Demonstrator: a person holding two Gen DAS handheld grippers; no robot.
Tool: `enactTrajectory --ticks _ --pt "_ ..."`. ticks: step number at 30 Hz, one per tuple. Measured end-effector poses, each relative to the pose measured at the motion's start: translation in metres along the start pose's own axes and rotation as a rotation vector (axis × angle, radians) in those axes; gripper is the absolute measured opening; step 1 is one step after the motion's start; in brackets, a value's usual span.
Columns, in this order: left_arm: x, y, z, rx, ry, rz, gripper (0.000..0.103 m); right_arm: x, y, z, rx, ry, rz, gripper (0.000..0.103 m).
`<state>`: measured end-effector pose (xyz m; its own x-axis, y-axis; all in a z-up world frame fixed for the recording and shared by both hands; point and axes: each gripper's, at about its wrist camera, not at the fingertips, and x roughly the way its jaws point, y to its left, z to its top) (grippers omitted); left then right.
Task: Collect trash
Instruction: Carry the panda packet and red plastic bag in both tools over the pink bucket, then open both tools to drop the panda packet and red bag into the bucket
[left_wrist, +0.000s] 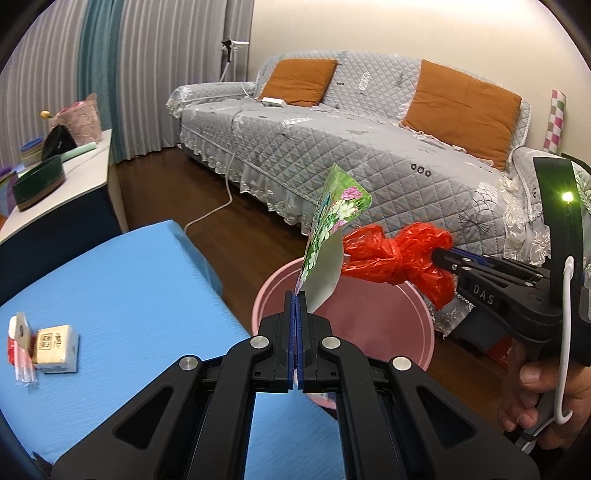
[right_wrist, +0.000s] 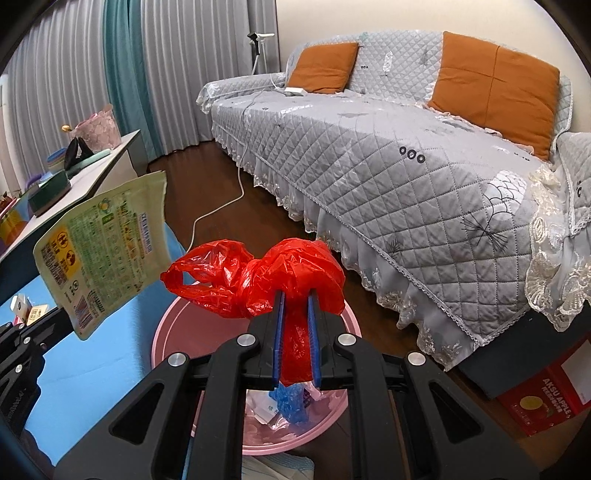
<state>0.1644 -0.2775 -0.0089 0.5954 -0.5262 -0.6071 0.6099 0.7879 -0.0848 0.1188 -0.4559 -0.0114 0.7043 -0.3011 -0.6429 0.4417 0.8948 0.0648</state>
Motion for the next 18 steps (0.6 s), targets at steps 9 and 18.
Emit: enactTrajectory --ticks 9,18 --pt "0.002 -0.006 0.000 0.006 0.007 -0.039 0.020 0.005 -0.005 -0.001 0.018 0.020 0.015 0.046" --pt "-0.007 0.000 0.000 -0.006 -0.005 -0.022 0.022 -0.002 -0.006 0.002 0.037 -0.006 0.015 0.046"
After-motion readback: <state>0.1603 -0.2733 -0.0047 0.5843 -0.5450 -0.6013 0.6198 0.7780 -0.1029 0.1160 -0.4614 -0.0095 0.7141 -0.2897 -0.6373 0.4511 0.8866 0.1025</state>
